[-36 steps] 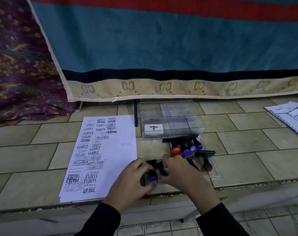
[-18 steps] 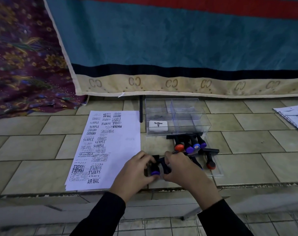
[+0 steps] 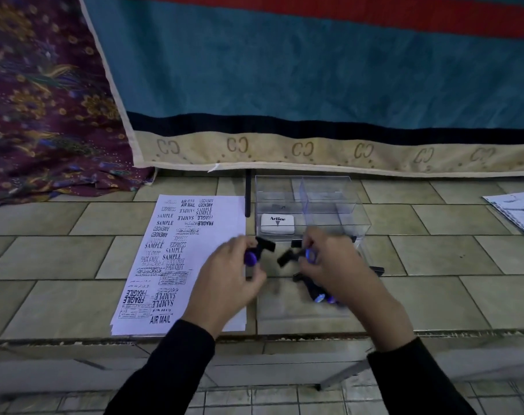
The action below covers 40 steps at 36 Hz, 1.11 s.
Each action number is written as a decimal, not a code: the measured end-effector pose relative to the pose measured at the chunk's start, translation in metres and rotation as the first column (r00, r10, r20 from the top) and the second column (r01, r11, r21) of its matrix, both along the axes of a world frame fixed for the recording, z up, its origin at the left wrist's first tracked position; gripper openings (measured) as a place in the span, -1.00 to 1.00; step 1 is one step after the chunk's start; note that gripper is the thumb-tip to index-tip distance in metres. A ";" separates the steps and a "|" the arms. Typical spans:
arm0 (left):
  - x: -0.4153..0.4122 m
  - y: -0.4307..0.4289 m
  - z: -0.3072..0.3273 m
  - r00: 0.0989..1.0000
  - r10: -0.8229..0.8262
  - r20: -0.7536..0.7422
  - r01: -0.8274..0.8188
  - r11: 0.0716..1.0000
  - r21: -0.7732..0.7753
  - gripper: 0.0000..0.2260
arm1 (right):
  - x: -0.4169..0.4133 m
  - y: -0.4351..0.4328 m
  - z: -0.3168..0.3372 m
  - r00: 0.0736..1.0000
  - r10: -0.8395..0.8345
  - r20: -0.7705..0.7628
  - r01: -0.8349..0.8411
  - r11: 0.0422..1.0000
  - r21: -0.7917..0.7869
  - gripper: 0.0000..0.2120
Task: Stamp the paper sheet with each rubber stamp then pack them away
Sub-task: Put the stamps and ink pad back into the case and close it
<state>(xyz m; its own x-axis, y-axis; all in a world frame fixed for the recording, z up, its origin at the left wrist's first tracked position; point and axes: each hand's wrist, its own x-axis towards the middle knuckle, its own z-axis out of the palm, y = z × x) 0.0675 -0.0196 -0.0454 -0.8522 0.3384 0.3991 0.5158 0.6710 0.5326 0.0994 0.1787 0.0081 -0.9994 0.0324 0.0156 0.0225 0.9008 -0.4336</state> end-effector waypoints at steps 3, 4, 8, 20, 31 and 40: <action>-0.024 0.003 0.018 0.999 0.033 0.024 -0.035 0.996 0.081 -0.76 | -0.018 0.011 0.019 0.976 -0.091 -0.199 0.070 0.991 -0.113 -0.87; -0.034 0.006 0.024 0.999 0.041 0.023 -0.043 0.993 0.107 -0.78 | -0.025 0.013 0.023 0.961 -0.129 -0.243 0.091 0.982 -0.163 -0.88; -0.071 0.019 0.042 0.997 0.071 0.012 -0.072 0.987 0.142 -0.87 | -0.061 0.020 0.027 0.919 -0.279 -0.280 0.178 0.925 -0.337 -0.84; -0.152 0.069 0.050 0.984 0.145 0.104 -0.141 0.989 -0.045 -0.67 | -0.147 0.025 -0.002 0.937 -0.259 -0.236 0.208 0.953 -0.220 -0.76; -0.180 0.081 0.053 0.979 0.061 0.195 -0.037 0.992 -0.124 -0.80 | -0.187 0.025 -0.008 0.985 -0.154 -0.083 0.158 0.986 0.057 -0.86; -0.187 0.089 0.041 0.977 0.102 0.188 -0.028 0.933 -0.358 -0.87 | -0.198 0.020 -0.022 0.988 -0.151 0.043 0.144 0.980 0.136 -0.82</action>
